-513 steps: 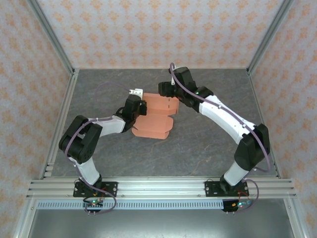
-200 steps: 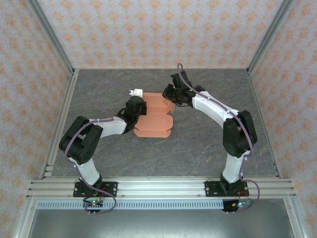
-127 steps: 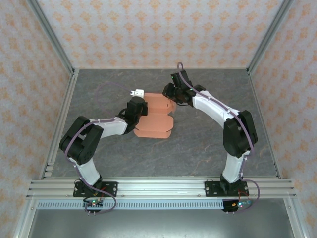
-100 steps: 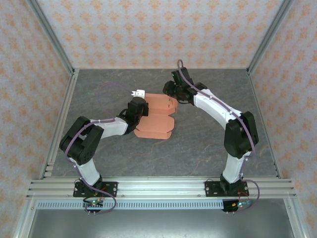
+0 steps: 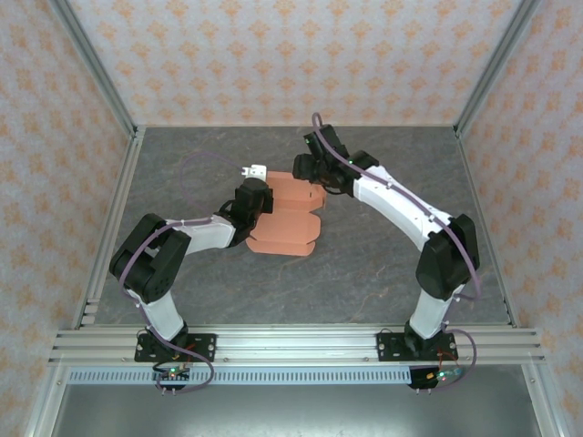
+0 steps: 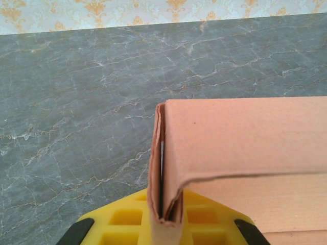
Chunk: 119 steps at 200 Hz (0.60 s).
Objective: Fold the paper box
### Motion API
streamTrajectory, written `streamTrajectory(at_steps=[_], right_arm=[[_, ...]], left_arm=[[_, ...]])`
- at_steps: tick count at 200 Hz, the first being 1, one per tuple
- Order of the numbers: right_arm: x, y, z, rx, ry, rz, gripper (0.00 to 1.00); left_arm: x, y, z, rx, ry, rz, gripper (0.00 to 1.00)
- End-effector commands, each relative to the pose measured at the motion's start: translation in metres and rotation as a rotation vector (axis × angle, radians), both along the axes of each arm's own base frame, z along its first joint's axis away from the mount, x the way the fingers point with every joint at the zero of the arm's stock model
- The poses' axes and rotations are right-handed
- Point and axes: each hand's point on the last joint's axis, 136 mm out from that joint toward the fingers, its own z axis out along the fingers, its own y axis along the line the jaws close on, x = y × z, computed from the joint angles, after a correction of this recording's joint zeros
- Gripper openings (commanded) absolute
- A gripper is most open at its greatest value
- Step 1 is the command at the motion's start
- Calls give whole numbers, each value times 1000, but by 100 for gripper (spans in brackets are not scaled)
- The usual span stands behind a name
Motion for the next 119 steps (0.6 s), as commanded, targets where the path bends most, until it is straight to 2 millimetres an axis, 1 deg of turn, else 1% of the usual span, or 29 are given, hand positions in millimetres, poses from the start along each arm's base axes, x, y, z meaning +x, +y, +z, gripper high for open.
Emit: streamTrajectory(at_steps=[1,60,85,119], right_arm=[[2,-5,-1,-65,-4,-35,60],[11,3,-23,-72,37,-39,61],[12,9,-30,-14,58,-48,60],[14,7,-37,40,60,-91,58]], left_arm=[[5,-1,25,-29,-62,15,0],[5,-1,26,-31,-63,13,0],[5,-2,26,-32,-64,11,0],[5,-2,24,-31,-60,10,0]])
